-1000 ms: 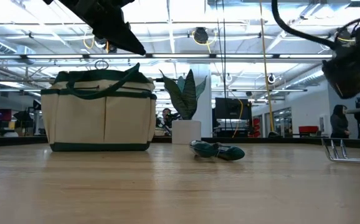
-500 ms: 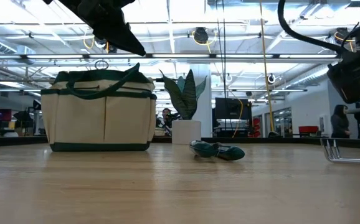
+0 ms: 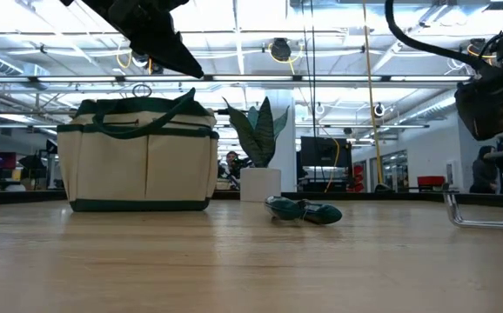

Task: Pick & Place Garden tools in Gardening bag
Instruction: Put the brown hand rake into the brown gardening bag

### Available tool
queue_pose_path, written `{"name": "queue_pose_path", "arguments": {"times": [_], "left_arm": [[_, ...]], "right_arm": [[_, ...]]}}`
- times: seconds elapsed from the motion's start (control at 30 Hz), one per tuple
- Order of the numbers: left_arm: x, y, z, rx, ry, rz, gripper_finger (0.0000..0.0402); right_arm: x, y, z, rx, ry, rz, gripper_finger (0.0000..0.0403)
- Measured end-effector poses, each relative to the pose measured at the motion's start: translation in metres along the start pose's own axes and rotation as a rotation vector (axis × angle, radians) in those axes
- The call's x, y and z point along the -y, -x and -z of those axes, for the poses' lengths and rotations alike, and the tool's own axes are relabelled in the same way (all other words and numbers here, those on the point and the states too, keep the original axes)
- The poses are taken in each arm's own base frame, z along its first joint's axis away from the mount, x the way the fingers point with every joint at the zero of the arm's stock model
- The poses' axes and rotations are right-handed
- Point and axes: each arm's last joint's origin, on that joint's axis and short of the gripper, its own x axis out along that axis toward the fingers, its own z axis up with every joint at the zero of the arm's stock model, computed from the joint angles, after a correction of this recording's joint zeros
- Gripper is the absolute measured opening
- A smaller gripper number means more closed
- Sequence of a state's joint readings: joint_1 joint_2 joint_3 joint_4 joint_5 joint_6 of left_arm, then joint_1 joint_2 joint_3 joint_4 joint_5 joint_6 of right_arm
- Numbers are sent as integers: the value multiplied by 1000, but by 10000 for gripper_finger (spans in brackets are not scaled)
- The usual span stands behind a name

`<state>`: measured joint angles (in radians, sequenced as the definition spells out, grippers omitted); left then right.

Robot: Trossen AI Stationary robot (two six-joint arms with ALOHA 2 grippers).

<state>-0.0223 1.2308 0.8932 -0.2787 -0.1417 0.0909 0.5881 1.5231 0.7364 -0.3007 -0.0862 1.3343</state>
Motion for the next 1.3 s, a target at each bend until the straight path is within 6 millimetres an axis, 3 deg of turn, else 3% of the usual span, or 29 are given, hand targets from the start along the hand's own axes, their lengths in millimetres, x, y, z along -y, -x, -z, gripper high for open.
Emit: {"name": "queue_pose_path", "arguments": {"times": [0.37, 0.9, 1.3], "left_arm": [[5, 1, 1, -9, 32, 18, 154], [23, 5, 12, -129, -3, 18, 154], [24, 6, 13, -138, 20, -10, 154]], "right_arm": [[1, 2, -21, 82, 118, -25, 55], [10, 58, -62, 371, 366, -85, 55], [27, 75, -98, 468, 526, 18, 55]]}}
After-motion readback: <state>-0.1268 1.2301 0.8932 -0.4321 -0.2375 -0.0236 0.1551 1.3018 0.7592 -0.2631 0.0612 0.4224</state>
